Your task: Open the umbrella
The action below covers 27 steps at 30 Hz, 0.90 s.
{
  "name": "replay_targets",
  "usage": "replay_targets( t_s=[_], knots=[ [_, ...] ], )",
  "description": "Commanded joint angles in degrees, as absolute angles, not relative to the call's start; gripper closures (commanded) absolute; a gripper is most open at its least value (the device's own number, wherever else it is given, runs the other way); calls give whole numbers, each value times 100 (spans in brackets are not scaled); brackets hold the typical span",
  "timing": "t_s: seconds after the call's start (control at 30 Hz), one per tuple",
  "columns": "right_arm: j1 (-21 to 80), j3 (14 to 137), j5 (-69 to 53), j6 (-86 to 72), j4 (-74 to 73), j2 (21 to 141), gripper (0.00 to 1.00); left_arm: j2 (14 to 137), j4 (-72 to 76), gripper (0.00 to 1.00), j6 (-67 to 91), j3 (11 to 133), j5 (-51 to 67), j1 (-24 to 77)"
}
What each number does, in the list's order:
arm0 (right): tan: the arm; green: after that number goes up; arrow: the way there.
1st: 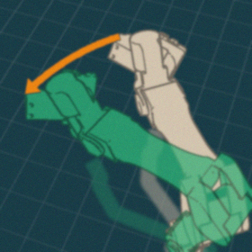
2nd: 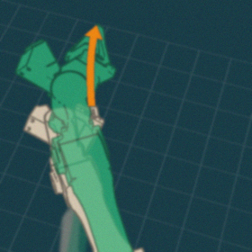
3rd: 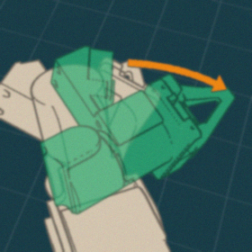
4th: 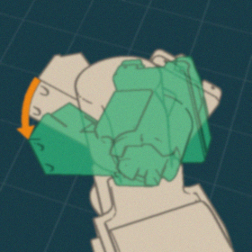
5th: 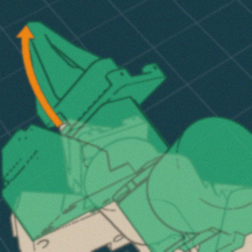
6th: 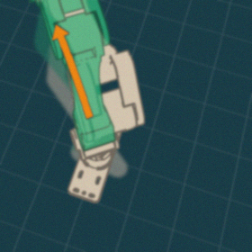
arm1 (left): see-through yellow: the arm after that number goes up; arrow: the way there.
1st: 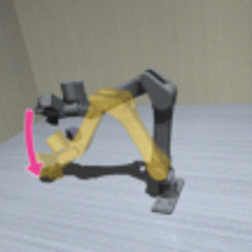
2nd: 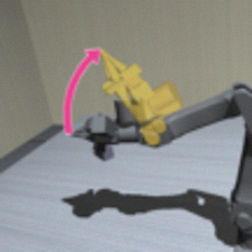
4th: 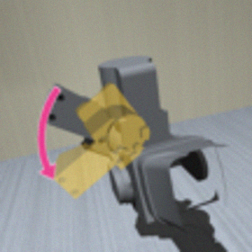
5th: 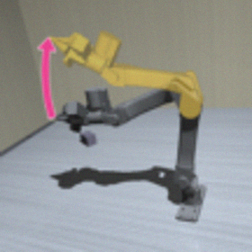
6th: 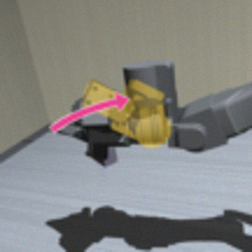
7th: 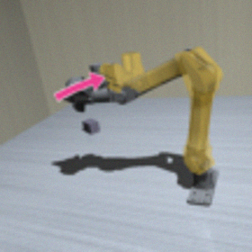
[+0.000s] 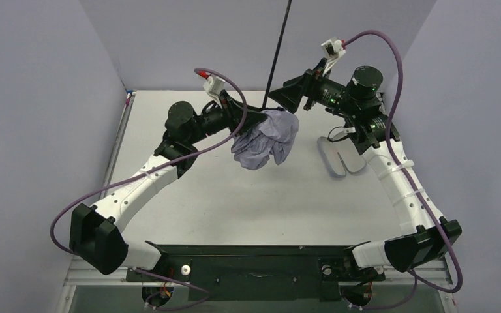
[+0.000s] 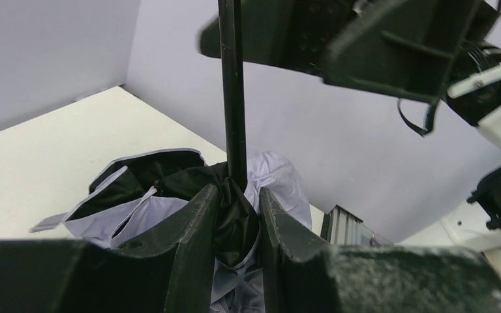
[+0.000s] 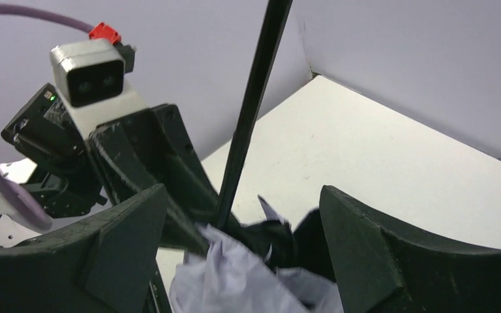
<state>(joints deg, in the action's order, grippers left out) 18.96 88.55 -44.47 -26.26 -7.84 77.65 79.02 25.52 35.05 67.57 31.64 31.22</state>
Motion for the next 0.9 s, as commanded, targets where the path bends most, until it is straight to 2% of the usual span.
replay_targets(
  t_s=[0.0, 0.17, 0.23, 0.3, 0.43, 0.47, 0.5, 0.6, 0.63, 0.67, 0.7, 0.73, 0.77, 0.83, 0.87],
  knots=[
    [2083, 9105, -4586, -2927, -110, 7965, 18, 7517, 3042, 100, 2847, 6796, 3513, 3312],
    [2243, 8883, -4587, -3281, 178, 8096, 19, 7443, 3036, 100, 2649, 6737, 3505, 3412],
    [2297, 8786, -4616, -3427, 362, 8114, 25, 7418, 2981, 100, 2517, 6723, 3500, 3459],
    [2372, 8766, -4629, -3435, 463, 8111, 37, 7403, 2906, 100, 2428, 6707, 3477, 3496],
    [2461, 8832, -4588, -3211, 451, 8090, 69, 7353, 2885, 100, 2389, 6581, 3420, 3506],
    [2468, 8892, -4555, -3139, 306, 8093, 88, 7329, 2844, 100, 2390, 6534, 3411, 3502],
    [2464, 8915, -4545, -3017, 245, 8094, 99, 7317, 2819, 100, 2390, 6483, 3388, 3492],
    [2446, 9112, -4368, -2558, -239, 8071, 100, 7197, 2557, 100, 2360, 6431, 3342, 3410],
    [2445, 9161, -4306, -2296, -464, 8061, 100, 7123, 2456, 89, 2311, 6437, 3293, 3379],
    [2442, 9223, -4170, -2181, -544, 8036, 100, 7082, 2179, 81, 2245, 6449, 3190, 3308],
    [2434, 9243, -4115, -1989, -650, 8026, 100, 7004, 2021, 63, 2213, 6479, 3164, 3262],
    [2415, 9281, -3967, -1895, -707, 8003, 100, 6965, 1738, 54, 2164, 6500, 3149, 3121],
    [2410, 9294, -3864, -1669, -823, 7983, 100, 6889, 1590, 38, 2150, 6529, 3143, 3032],
    [2442, 9318, -3368, -1206, -1031, 7936, 100, 6745, 1196, 20, 2105, 6540, 3171, 2709],
    [2474, 9326, -3204, -838, -1100, 7903, 100, 6695, 938, 14, 2009, 6535, 3197, 2477]
  ],
)
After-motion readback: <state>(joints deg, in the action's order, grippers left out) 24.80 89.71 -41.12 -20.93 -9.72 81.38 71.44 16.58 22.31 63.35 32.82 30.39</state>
